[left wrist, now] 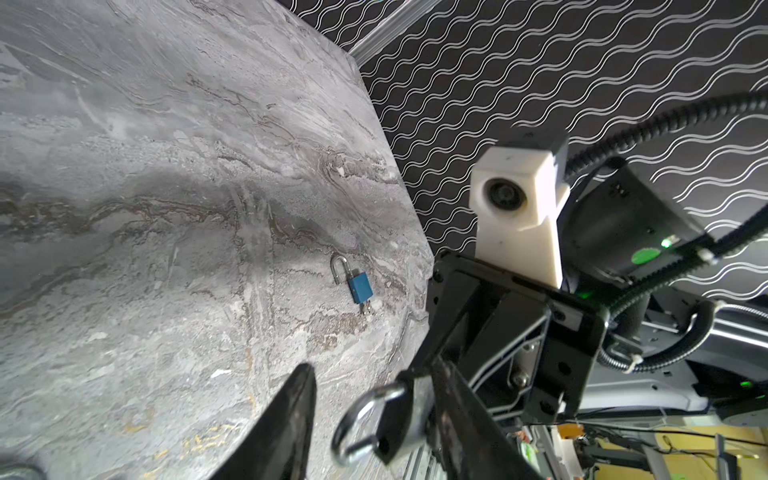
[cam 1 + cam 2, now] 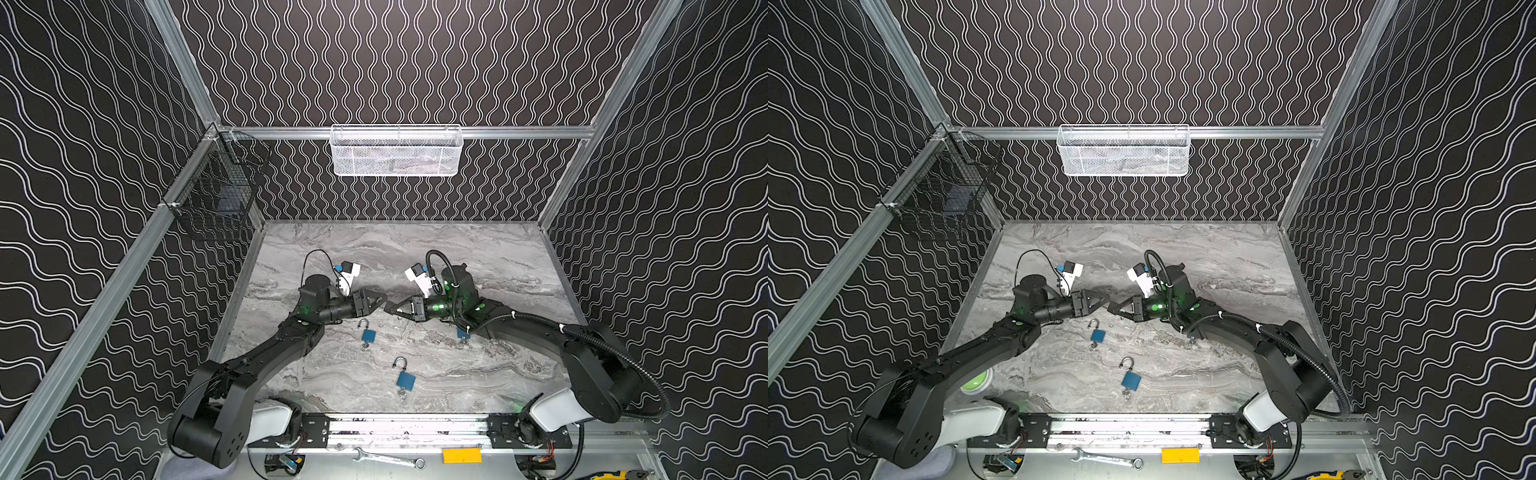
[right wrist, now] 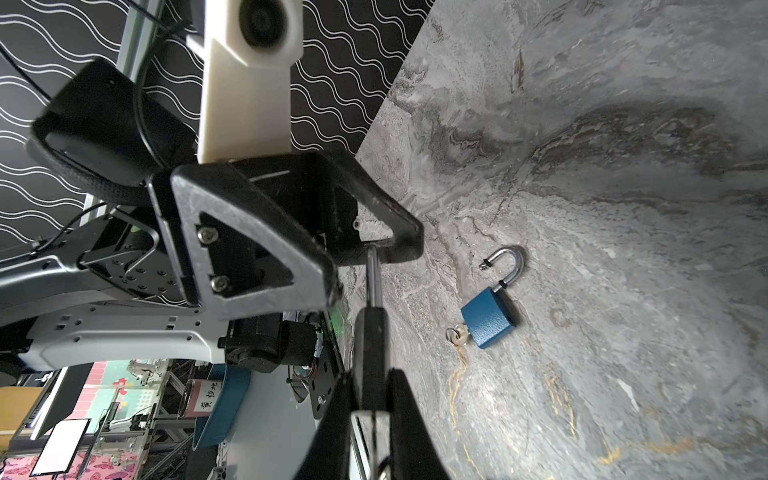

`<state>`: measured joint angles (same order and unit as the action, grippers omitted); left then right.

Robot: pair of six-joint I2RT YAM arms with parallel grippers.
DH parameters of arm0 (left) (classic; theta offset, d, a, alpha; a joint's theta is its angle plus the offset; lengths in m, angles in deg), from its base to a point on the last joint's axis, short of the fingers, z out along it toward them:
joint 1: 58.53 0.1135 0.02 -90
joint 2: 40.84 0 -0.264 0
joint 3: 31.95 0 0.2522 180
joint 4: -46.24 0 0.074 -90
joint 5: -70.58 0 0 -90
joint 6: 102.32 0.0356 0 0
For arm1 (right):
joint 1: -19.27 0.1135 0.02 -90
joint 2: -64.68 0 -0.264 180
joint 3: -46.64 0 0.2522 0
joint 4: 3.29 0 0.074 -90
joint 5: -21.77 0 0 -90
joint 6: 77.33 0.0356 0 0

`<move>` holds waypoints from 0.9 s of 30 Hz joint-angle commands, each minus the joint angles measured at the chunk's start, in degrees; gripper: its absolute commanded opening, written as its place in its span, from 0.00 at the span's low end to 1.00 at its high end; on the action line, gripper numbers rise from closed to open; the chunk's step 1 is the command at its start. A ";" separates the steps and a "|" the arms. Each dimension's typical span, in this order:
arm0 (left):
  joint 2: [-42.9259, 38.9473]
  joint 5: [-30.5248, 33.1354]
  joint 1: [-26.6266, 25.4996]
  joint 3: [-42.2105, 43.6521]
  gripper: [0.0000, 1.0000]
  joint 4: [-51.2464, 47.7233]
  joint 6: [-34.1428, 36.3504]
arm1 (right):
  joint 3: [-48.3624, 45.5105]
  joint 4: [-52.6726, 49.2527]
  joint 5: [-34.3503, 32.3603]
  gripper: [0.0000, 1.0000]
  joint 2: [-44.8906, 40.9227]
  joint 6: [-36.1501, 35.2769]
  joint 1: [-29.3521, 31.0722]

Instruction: Lock with the key

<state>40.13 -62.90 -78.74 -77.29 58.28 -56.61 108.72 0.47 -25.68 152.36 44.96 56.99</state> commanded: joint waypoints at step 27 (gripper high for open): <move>-1.74 -0.13 1.50 -0.20 0.41 -4.20 4.80 | 0.25 1.94 1.75 0.00 0.20 0.28 -0.15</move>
<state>38.53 -62.82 -77.50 -76.87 52.53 -51.41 109.04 0.47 -24.83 152.78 44.98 56.77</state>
